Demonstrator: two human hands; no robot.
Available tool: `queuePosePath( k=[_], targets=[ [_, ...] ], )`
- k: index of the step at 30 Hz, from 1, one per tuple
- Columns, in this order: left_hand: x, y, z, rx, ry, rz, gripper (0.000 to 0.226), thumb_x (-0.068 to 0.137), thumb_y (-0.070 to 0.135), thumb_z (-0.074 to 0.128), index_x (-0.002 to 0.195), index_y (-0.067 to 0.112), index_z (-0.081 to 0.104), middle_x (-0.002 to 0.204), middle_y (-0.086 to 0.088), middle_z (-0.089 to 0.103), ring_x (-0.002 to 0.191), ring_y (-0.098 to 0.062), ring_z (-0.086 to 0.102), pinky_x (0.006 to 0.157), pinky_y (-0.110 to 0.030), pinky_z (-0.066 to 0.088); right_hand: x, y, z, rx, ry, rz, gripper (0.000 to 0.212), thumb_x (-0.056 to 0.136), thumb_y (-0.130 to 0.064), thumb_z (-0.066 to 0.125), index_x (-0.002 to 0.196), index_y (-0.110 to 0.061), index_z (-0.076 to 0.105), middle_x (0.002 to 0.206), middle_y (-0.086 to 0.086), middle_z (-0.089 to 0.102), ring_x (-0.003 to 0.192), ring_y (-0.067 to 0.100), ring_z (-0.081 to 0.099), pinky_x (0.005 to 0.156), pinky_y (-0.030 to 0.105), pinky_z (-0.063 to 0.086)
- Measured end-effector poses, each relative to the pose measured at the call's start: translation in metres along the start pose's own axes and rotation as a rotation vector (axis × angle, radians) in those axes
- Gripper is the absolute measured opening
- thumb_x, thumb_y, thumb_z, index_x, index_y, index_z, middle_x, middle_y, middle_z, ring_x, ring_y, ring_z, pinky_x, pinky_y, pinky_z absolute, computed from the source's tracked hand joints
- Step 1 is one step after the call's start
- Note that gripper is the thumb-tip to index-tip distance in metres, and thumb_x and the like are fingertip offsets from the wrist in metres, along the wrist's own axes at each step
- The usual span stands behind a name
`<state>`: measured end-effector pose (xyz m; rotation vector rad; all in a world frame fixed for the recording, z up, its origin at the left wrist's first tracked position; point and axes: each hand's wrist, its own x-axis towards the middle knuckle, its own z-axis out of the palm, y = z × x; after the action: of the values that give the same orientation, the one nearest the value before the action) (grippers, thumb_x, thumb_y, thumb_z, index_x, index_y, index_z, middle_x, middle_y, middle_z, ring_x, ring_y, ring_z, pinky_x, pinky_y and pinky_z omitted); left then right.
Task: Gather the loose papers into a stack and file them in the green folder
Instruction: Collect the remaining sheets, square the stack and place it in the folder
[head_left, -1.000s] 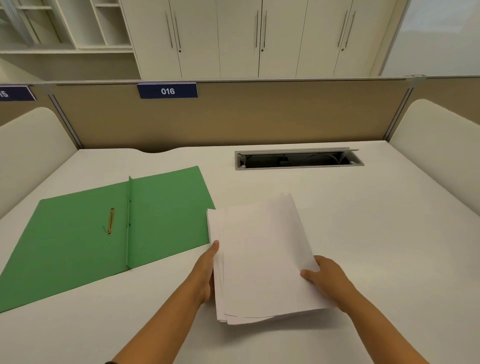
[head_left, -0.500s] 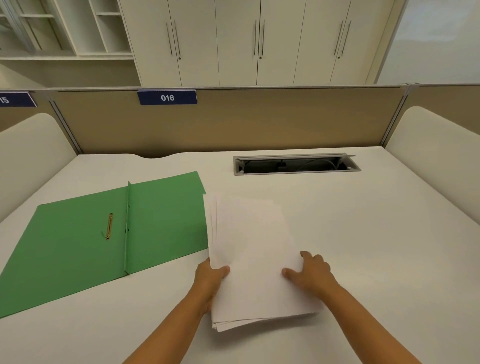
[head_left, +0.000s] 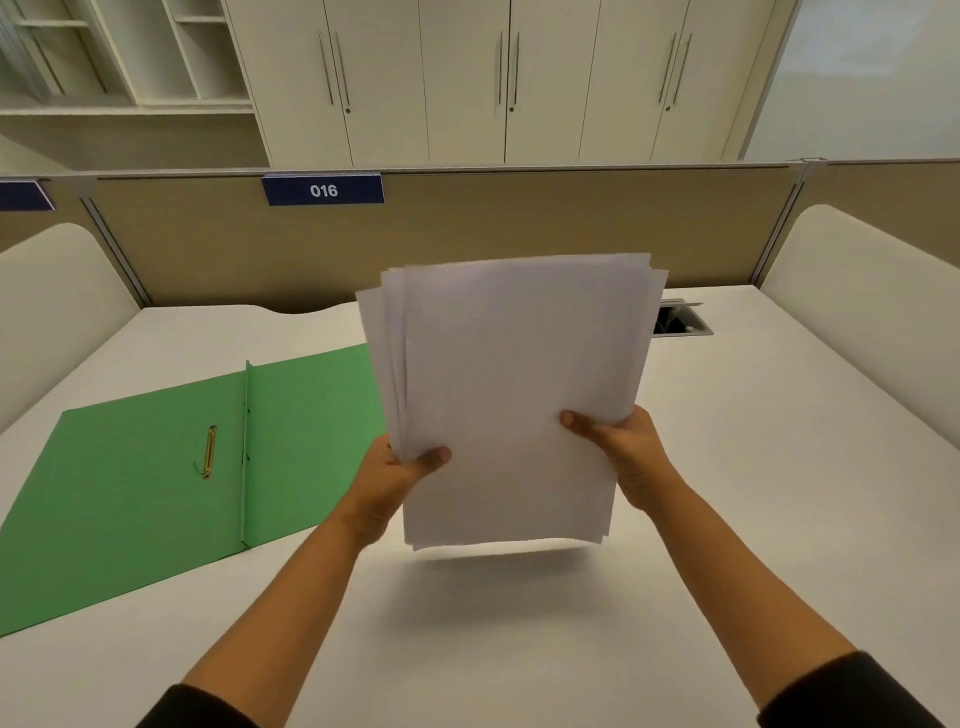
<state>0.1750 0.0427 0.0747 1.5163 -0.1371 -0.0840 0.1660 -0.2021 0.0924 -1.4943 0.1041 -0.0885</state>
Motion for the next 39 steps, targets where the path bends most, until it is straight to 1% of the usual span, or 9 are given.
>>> queuePosePath(
  k=[3,7,12,20,22,27,30,33,39],
  targets=[
    [0.001,0.017,-0.003,-0.057,-0.062,0.024,0.046,0.047,0.027,0.076,0.092,0.021,0.068,0.082,0.008,0.077,0.08,-0.009,0.071,0.071,-0.022,0.056,-0.003,0.005,0.003,-0.008,-0.034,-0.006,0.077,0.018,-0.055,0.088,0.086,-0.024,0.068,0.077,-0.009,0.075,0.071,0.012,0.071,0.06,0.027,0.058],
    [-0.001,0.042,-0.003,-0.12,-0.112,0.076,0.045,0.048,0.025,0.073,0.092,0.02,0.067,0.082,0.007,0.076,0.078,-0.01,0.071,0.068,-0.023,0.056,-0.005,-0.003,0.003,0.02,-0.085,-0.047,0.079,0.019,-0.055,0.088,0.089,-0.022,0.069,0.081,-0.006,0.075,0.073,0.013,0.071,0.062,0.028,0.058],
    [-0.006,0.065,0.003,-0.159,-0.168,0.163,0.051,0.046,0.028,0.076,0.095,0.025,0.064,0.081,0.008,0.074,0.077,-0.008,0.069,0.066,-0.024,0.056,-0.009,-0.016,-0.001,0.057,-0.185,-0.107,0.053,0.036,-0.032,0.086,0.087,-0.026,0.071,0.083,-0.007,0.075,0.078,0.015,0.072,0.065,0.029,0.059],
    [-0.004,0.06,0.011,-0.118,-0.033,0.152,0.025,0.062,0.01,0.071,0.084,0.022,0.068,0.074,0.008,0.074,0.068,-0.008,0.069,0.063,-0.026,0.057,-0.011,-0.014,0.006,0.067,-0.005,-0.114,0.044,0.048,-0.027,0.082,0.088,-0.022,0.067,0.079,-0.008,0.073,0.071,0.014,0.07,0.062,0.029,0.059],
    [-0.003,0.047,0.01,-0.049,-0.026,0.092,0.022,0.066,0.005,0.073,0.082,0.019,0.068,0.069,0.009,0.074,0.066,-0.011,0.068,0.062,-0.023,0.057,-0.011,-0.013,0.008,0.133,0.086,-0.108,0.04,0.055,-0.016,0.084,0.091,-0.019,0.066,0.085,-0.003,0.072,0.074,0.019,0.069,0.062,0.03,0.059],
    [-0.013,-0.003,-0.006,0.119,0.074,-0.163,0.026,0.053,0.016,0.074,0.078,0.019,0.067,0.061,0.007,0.073,0.067,-0.019,0.066,0.054,-0.019,0.054,-0.007,0.001,0.003,0.459,0.306,0.061,0.048,0.049,-0.023,0.081,0.094,-0.015,0.066,0.088,0.001,0.073,0.082,0.023,0.069,0.067,0.033,0.056],
    [-0.017,-0.032,-0.01,-0.115,0.224,-0.312,0.028,0.06,0.01,0.074,0.085,0.013,0.063,0.073,-0.003,0.07,0.064,-0.019,0.064,0.051,-0.022,0.054,-0.007,0.035,-0.002,0.547,0.413,0.311,0.049,0.067,-0.017,0.08,0.111,-0.007,0.063,0.105,0.012,0.069,0.095,0.034,0.065,0.084,0.05,0.053],
    [-0.022,-0.055,0.01,-0.416,0.295,-0.503,0.017,0.079,0.001,0.062,0.092,0.012,0.061,0.069,-0.003,0.073,0.072,-0.023,0.063,0.062,-0.031,0.054,-0.016,0.069,0.007,0.617,0.475,0.553,0.038,0.071,-0.018,0.079,0.104,-0.005,0.064,0.109,0.017,0.068,0.098,0.038,0.065,0.09,0.06,0.048],
    [-0.026,-0.068,0.021,-0.29,0.263,-0.728,0.024,0.077,-0.01,0.061,0.1,-0.005,0.058,0.084,-0.019,0.064,0.073,-0.033,0.061,0.063,-0.042,0.05,-0.024,0.093,0.009,0.55,0.531,0.725,0.024,0.079,-0.008,0.072,0.099,-0.002,0.06,0.103,0.014,0.064,0.072,0.029,0.061,0.089,0.047,0.05]
  ],
)
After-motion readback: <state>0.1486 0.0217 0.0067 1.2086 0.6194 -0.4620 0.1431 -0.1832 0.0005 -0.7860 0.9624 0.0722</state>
